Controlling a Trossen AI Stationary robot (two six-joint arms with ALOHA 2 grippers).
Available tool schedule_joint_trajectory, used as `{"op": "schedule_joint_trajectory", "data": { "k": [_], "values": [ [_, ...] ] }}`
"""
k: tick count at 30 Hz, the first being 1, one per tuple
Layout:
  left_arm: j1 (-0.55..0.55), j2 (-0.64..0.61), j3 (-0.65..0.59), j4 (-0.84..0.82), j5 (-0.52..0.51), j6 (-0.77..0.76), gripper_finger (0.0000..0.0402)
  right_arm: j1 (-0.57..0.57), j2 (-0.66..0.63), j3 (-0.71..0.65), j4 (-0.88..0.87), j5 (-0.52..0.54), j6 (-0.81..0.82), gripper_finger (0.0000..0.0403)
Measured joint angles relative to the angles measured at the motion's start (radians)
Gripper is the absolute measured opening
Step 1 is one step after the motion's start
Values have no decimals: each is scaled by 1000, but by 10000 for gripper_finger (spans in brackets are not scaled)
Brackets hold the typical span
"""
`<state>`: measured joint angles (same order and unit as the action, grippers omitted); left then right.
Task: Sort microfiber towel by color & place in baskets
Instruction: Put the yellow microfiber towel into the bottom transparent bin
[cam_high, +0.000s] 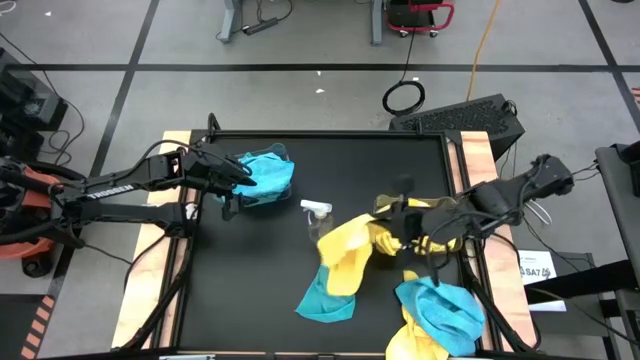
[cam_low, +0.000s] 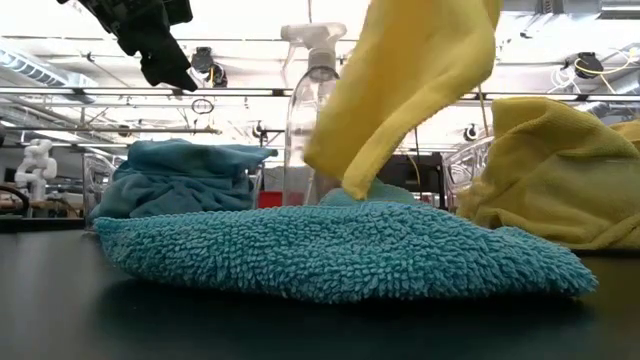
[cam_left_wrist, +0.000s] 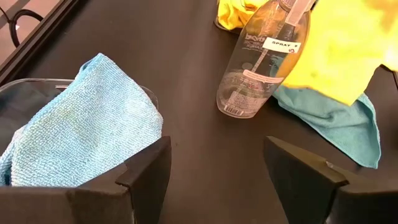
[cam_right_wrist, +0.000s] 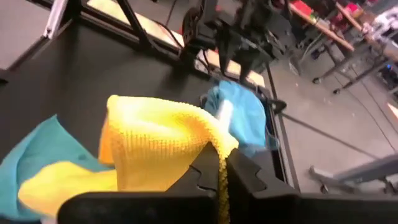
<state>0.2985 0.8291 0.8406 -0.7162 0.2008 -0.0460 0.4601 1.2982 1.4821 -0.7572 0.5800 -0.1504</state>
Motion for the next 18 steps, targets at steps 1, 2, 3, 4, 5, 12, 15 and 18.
{"op": "schedule_joint_trajectory", "data": {
  "k": [1,2,3,4,5,12,15,18],
  "values": [
    [0,0,0,0,0,0,261,0,-15,0,-24,0,14,0],
    [0,0,0,0,0,0,261,0,-30,0,-47,1,29,0],
    [0,0,0,0,0,0,261,0,-45,0,-69,2,42,0],
    [0,0,0,0,0,0,261,0,-60,0,-90,6,55,0],
    [0,0,0,0,0,0,261,0,-75,0,-109,19,67,0],
    [0,0,0,0,0,0,261,0,-203,0,-207,129,105,0],
    [0,0,0,0,0,0,261,0,-264,0,-226,163,105,0],
    [0,0,0,0,0,0,261,0,-323,0,-229,188,105,0]
  ]
}}
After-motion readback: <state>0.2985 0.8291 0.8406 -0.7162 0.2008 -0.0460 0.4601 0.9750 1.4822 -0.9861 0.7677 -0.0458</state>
